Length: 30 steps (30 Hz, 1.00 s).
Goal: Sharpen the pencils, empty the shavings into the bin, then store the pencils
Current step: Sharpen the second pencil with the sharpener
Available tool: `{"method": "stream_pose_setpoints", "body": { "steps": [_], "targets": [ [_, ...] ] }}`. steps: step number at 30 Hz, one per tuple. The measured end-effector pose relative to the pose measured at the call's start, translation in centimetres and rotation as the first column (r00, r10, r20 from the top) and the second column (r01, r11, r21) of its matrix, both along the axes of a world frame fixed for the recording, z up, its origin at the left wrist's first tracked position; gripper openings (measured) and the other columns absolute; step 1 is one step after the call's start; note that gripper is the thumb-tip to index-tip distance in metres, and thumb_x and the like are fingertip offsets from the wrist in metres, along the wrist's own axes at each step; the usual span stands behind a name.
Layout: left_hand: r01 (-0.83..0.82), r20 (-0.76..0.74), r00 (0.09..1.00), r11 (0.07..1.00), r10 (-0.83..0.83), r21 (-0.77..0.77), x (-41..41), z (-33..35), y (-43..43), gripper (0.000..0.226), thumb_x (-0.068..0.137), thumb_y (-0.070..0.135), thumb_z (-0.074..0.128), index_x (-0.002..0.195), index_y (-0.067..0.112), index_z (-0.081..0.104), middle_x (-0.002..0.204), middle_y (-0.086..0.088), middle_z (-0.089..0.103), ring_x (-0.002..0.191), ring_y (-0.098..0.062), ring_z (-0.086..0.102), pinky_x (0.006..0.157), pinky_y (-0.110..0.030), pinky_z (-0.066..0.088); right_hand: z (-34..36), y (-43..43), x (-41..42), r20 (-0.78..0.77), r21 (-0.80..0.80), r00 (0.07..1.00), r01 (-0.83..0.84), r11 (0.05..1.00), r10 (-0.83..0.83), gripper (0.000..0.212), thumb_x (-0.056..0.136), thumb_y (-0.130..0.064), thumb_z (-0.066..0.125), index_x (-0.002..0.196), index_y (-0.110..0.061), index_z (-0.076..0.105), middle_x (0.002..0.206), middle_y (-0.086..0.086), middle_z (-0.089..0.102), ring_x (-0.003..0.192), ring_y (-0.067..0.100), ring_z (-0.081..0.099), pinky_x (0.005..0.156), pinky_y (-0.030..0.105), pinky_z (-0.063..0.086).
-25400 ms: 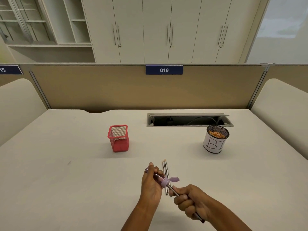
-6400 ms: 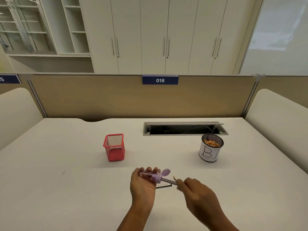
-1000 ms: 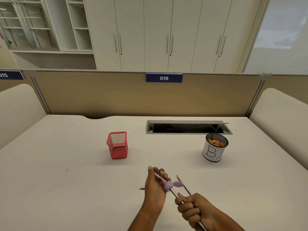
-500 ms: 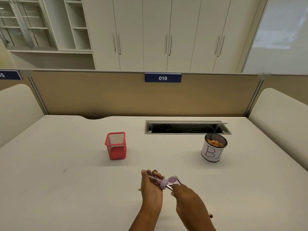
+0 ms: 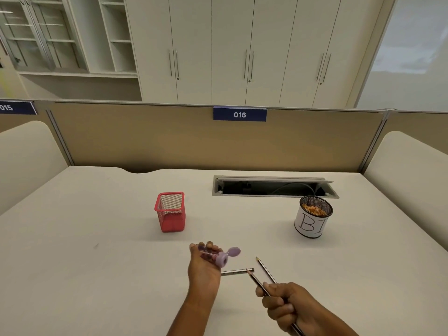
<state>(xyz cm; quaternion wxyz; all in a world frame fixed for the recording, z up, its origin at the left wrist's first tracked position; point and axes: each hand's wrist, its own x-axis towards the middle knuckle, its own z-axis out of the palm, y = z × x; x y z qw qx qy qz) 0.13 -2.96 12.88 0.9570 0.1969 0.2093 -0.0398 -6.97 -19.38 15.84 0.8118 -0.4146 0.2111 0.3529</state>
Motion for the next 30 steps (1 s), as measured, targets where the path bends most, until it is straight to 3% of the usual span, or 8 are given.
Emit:
{"method": "stream_pose_setpoints", "body": {
  "steps": [5, 8, 16, 18, 21, 24, 28, 30],
  "targets": [
    [-0.032, -0.014, 0.999, 0.999, 0.032, -0.030, -0.3, -0.8, 1.8, 0.038, 0.101, 0.033, 0.029, 0.070, 0.015, 0.042, 0.047, 0.001, 0.057, 0.040, -0.011, 0.059, 0.048, -0.022, 0.054, 0.7, -0.6, -1.4, 0.157, -0.157, 0.988, 0.021, 0.987, 0.004, 0.020, 0.081, -0.013, 0.051, 0.070, -0.001, 0.062, 0.043, 0.001, 0.036, 0.029, 0.004, 0.025, 0.027, 0.010, 0.020],
    [-0.036, -0.040, 0.999, 0.999, 0.035, -0.023, -1.1, -1.2, 1.9, 0.037, 0.101, 0.028, 0.029, 0.069, 0.014, 0.040, 0.049, -0.001, 0.056, 0.039, -0.010, 0.058, 0.056, -0.024, 0.053, 1.3, -0.5, -1.8, 0.329, -0.346, 0.944, 0.096, 0.933, 0.025, 0.024, 0.092, -0.010, 0.048, 0.077, -0.003, 0.065, 0.043, 0.000, 0.043, 0.030, 0.004, 0.029, 0.032, 0.011, 0.022],
    [-0.053, -0.071, 0.996, 0.997, 0.049, -0.048, -2.1, -1.9, 2.7, 0.035, 0.100, 0.023, 0.029, 0.068, 0.015, 0.038, 0.045, 0.000, 0.054, 0.042, -0.012, 0.056, 0.047, -0.024, 0.053, 1.7, -0.2, -2.3, 0.583, -0.541, 0.810, 0.325, 0.776, 0.067, 0.015, 0.086, -0.002, 0.059, 0.079, -0.008, 0.071, 0.039, -0.003, 0.050, 0.031, 0.006, 0.032, 0.035, 0.012, 0.026],
    [-0.057, -0.092, 0.994, 0.997, 0.051, -0.055, -2.3, -1.9, 2.8, 0.034, 0.100, 0.022, 0.029, 0.067, 0.015, 0.038, 0.046, 0.000, 0.053, 0.054, -0.013, 0.052, 0.051, -0.022, 0.052, 0.9, -0.4, -2.2, 0.621, -0.641, 0.769, 0.384, 0.665, 0.155, 0.015, 0.085, -0.007, 0.062, 0.078, -0.017, 0.071, 0.042, -0.004, 0.054, 0.034, 0.003, 0.038, 0.041, 0.010, 0.032],
    [-0.073, -0.106, 0.992, 0.995, 0.066, -0.062, -2.3, -2.1, 2.9, 0.035, 0.099, 0.021, 0.028, 0.066, 0.015, 0.037, 0.047, -0.001, 0.052, 0.062, -0.015, 0.047, 0.049, -0.022, 0.053, -1.1, -0.8, -1.4, 0.598, -0.799, 0.719, 0.498, 0.337, 0.355, 0.014, 0.086, -0.015, 0.061, 0.087, -0.027, 0.066, 0.067, -0.005, 0.059, 0.055, 0.005, 0.052, 0.054, 0.007, 0.038],
    [-0.092, -0.113, 0.990, 0.993, 0.083, -0.079, -2.2, -2.4, 2.9, 0.036, 0.100, 0.020, 0.026, 0.066, 0.015, 0.036, 0.049, -0.002, 0.051, 0.067, -0.017, 0.045, 0.045, -0.026, 0.053, -4.1, -1.3, 0.3, 0.492, -0.845, 0.722, 0.530, 0.068, 0.487, 0.022, 0.088, -0.008, 0.053, 0.105, -0.013, 0.066, 0.082, 0.003, 0.050, 0.069, 0.013, 0.047, 0.059, 0.013, 0.035],
    [-0.080, -0.131, 0.989, 0.994, 0.070, -0.072, -2.5, -2.7, 2.8, 0.036, 0.100, 0.020, 0.024, 0.066, 0.015, 0.034, 0.069, -0.005, 0.043, 0.069, -0.020, 0.044, 0.044, -0.028, 0.054, -8.5, -2.1, 2.9, 0.495, -0.791, 0.703, 0.608, -0.071, 0.510, 0.017, 0.076, 0.010, 0.058, 0.085, 0.003, 0.070, 0.074, 0.001, 0.039, 0.065, 0.020, 0.040, 0.050, 0.024, 0.036],
    [-0.077, -0.145, 0.987, 0.994, 0.066, -0.077, -2.7, -2.8, 2.8, 0.036, 0.100, 0.020, 0.024, 0.066, 0.015, 0.035, 0.070, -0.006, 0.042, 0.068, -0.019, 0.044, 0.047, -0.026, 0.054, -9.5, -2.1, 3.7, 0.446, -0.815, 0.746, 0.567, -0.120, 0.495, 0.014, 0.080, 0.009, 0.052, 0.079, 0.005, 0.065, 0.079, 0.004, 0.036, 0.069, 0.021, 0.038, 0.051, 0.028, 0.034]
  ]
}}
